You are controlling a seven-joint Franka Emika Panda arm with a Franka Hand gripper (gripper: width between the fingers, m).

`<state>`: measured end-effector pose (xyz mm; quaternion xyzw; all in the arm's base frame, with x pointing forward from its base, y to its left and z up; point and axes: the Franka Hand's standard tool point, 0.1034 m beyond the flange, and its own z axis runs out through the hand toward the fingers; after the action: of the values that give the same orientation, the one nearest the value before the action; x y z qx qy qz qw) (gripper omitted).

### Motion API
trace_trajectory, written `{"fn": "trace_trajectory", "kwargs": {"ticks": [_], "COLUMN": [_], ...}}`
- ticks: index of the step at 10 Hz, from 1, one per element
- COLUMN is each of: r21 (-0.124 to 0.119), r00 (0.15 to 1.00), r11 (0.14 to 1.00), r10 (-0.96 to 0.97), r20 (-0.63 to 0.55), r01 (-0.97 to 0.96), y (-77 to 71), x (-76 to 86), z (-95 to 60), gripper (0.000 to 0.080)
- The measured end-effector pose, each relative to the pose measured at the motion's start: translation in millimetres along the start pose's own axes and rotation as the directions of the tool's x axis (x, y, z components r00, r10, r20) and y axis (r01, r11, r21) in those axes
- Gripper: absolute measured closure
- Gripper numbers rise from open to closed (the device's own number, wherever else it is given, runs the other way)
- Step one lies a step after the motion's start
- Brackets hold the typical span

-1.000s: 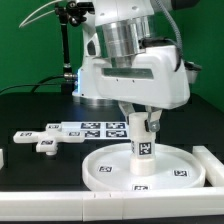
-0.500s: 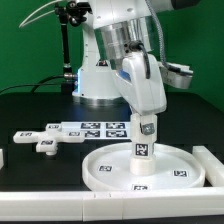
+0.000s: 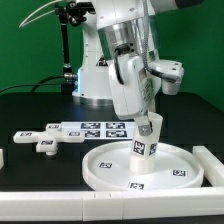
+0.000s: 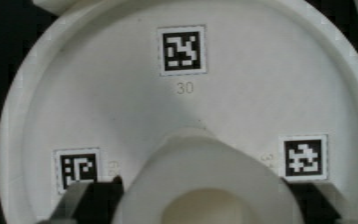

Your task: Assemble round table

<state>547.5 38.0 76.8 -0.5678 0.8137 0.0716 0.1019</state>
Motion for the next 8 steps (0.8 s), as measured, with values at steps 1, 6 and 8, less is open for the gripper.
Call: {"fn": "trace_trajectory", "kwargs": {"ticks": [1,6,8], "r21": [-0.001,-0.019,-0.017], "r00": [0.999,0.921,0.852], "r11": [0.999,0.921,0.851], "r10": [-0.036,-0.388,-0.524], "r20": [0.0,0.013,0.015], "r01": [0.036,0.389,0.524], "y": [0.2,-1.4,-1.4], "x": [-0.4,1.4,1.4], "z": [0.1,-2.3,-2.3], "gripper": [0.0297,0.0151,0.0151]}}
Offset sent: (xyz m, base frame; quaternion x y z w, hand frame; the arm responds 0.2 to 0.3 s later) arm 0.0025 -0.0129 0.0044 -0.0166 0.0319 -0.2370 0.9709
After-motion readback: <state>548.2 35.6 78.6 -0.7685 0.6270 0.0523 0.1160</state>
